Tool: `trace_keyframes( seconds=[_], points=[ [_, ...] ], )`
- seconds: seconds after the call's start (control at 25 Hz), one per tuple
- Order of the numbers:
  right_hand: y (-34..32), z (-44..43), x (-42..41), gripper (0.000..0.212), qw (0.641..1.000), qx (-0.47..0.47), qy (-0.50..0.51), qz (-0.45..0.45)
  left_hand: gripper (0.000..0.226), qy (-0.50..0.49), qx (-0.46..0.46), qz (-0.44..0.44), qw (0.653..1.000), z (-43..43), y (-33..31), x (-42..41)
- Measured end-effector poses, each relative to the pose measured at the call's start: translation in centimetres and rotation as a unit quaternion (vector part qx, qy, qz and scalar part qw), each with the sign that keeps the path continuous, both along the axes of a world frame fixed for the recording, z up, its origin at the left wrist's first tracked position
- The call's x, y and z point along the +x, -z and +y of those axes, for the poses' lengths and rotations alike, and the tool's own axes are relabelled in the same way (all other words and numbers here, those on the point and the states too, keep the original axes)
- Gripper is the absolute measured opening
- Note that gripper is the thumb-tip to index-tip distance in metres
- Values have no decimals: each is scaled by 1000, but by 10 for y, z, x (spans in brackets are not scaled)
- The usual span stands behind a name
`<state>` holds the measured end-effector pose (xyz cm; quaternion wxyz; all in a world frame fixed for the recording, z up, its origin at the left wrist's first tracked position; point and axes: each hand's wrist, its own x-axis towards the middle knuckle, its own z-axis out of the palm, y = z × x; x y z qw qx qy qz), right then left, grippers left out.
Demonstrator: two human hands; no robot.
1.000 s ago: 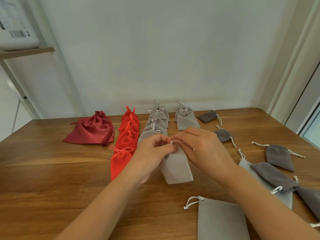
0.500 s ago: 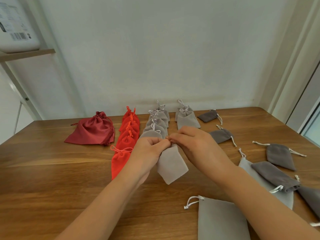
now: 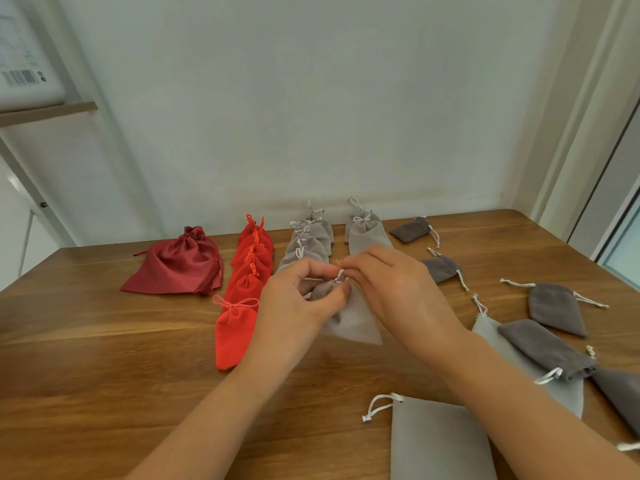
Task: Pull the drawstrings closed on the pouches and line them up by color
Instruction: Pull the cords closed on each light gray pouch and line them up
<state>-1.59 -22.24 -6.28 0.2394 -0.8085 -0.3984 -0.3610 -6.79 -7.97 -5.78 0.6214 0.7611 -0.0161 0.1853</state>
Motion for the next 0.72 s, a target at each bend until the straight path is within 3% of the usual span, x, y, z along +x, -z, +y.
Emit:
trace_keyframes(
  seconds=[0.12, 0.24, 0.32, 0.4, 0.56, 0.72],
  points=[
    [4, 11, -6, 22, 998, 35, 16, 40, 13, -39, 30, 5, 999, 1, 5, 4],
    [3, 21, -14, 15, 984, 68, 19, 163, 16, -63, 89, -9, 994, 5, 10, 6],
    [1, 21, -17, 12, 956, 91, 2, 280, 6, -73, 117, -24, 990, 5, 10, 6],
    [0, 18, -14, 10, 922, 134, -16, 362, 12, -77, 140, -32, 987, 7, 10, 6],
    [-3, 12, -8, 16, 830, 168, -68, 528, 27, -65, 158, -28, 985, 11, 10, 6],
    [-11, -2, -1, 16, 689, 208, -138, 680, 33, -46, 154, -24, 987, 9, 11, 5]
  ],
)
